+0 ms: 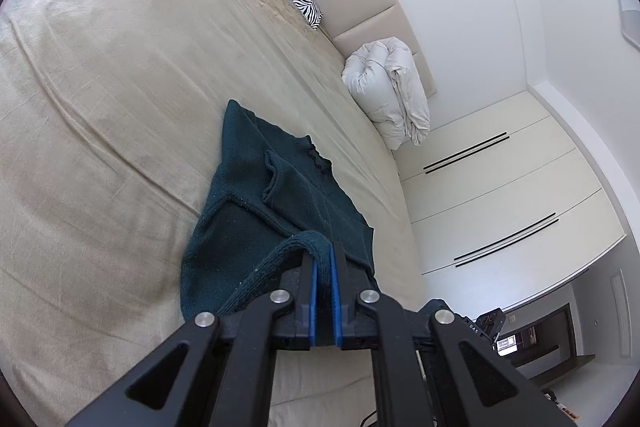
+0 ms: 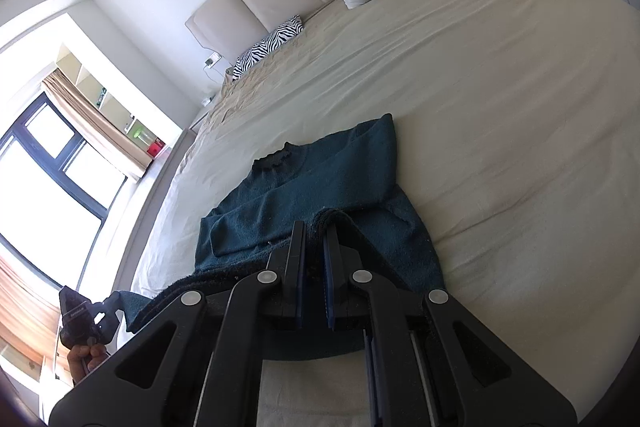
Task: Fold small clothes
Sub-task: 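Lift the hem with both grippers and fold it toward the collar, then lower the folded hem onto the sweater and open both grippers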
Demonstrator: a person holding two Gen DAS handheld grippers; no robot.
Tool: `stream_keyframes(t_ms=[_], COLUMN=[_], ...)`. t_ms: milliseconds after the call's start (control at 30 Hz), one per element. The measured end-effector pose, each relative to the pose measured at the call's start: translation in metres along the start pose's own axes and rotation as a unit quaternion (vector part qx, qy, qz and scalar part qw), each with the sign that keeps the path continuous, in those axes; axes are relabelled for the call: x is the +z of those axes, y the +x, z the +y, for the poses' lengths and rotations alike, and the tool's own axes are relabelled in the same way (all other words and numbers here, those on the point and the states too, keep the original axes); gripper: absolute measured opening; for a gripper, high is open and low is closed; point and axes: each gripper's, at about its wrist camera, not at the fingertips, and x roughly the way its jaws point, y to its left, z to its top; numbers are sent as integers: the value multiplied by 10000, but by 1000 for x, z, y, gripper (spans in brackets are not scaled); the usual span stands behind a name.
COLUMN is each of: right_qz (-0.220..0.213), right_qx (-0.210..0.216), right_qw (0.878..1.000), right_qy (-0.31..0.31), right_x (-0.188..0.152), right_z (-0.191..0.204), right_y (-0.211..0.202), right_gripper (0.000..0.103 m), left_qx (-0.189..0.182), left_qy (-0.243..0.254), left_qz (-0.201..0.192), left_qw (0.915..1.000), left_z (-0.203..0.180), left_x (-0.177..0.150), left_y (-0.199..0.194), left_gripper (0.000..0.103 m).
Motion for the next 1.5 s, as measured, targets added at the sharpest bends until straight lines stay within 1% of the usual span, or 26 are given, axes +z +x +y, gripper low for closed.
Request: stream_keyframes(t_ms=[100, 300, 400, 600, 800, 1000, 1167, 1200, 1233, 1267, 1300, 1333, 1400, 1500], right_qz=[-49, -111, -106, -1, 158, 280, 458, 527, 630, 713, 750, 729, 658, 573], right_qx=[-128, -230, -350, -561, -803, -924, -1017, -996, -1034, -1110, -1128, -1093, -1031, -1046], right_qw=[9999, 9996, 9993, 9984, 9966, 9950, 9929, 9925, 9911, 9893, 9882, 9883, 9890, 9898], right_qy=[-73, 79, 49, 76, 134, 250, 414, 480, 551, 631, 714, 777, 834, 773], right_x=[15, 47, 62, 90, 105, 121, 126, 126, 125, 124, 122, 120, 119, 117], right_z=[0, -8, -10, -17, -29, -40, -53, -57, -61, -65, -70, -72, -76, -75], right_y=[15, 52, 75, 126, 180, 223, 260, 269, 278, 285, 290, 292, 293, 288], right_gripper=[6, 6, 6, 6, 6, 6, 7, 7, 8, 9, 12, 13, 13, 16], left_qx=[17, 53, 81, 135, 308, 483, 729, 808, 860, 878, 879, 891, 940, 963], left_qy=[5, 56, 54, -137, -311, -439, -488, -516, -536, -553, -554, -536, -499, -407], left_qz=[-44, -111, -118, -87, -14, 36, 108, 153, 189, 177, 120, 64, -20, -84], left_qw=[10000, 9999, 9999, 9998, 9990, 9979, 9961, 9953, 9947, 9944, 9945, 9946, 9943, 9945], left_z=[-1, -2, 0, 13, 30, 47, 63, 67, 70, 73, 74, 74, 72, 68], left_x=[15, 44, 57, 83, 106, 128, 135, 136, 136, 137, 138, 138, 139, 137], left_y=[11, 37, 54, 86, 122, 155, 180, 186, 191, 193, 194, 193, 189, 181], left_gripper=[7, 7, 7, 7, 7, 7, 8, 11, 20, 27, 40, 49, 58, 59])
